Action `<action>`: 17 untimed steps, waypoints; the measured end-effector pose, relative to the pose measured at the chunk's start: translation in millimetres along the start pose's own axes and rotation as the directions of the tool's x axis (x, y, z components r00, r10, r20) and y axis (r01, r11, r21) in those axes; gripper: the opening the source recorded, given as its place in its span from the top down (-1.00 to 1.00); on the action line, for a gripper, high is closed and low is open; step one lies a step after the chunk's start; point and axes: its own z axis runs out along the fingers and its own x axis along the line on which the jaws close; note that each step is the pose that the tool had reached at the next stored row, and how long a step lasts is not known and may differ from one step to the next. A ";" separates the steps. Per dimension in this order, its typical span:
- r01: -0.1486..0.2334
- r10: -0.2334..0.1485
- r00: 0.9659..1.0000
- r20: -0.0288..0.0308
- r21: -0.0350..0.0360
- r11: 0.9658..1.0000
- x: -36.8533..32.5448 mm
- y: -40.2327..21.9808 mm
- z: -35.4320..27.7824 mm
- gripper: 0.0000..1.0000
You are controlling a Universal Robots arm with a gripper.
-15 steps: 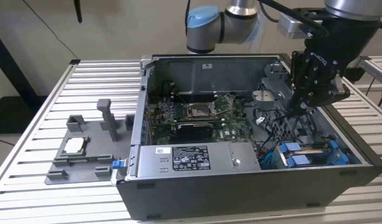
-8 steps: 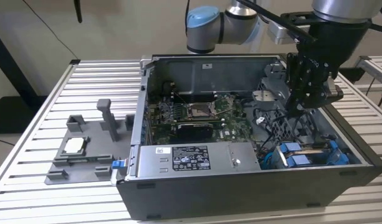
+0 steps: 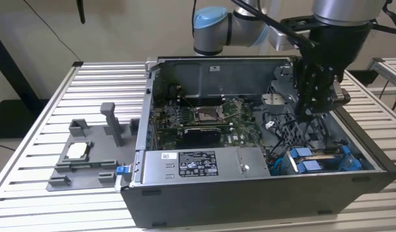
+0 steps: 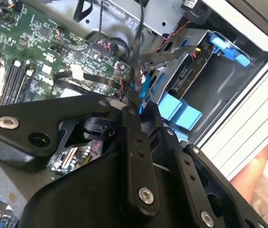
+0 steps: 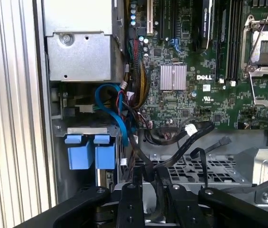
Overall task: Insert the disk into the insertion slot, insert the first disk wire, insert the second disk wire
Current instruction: 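Insert the second disk wire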
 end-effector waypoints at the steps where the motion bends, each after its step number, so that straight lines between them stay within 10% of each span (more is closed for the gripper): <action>1: 0.005 -0.005 1.000 -0.005 0.001 1.000 -0.7 0.2 0.1 0.46; 9: 0.059 -0.058 0.997 -0.050 0.016 0.998 -6.1 1.0 0.6 0.46; 17: 0.105 -0.103 0.991 -0.088 0.017 0.994 -12.1 4.7 0.6 0.46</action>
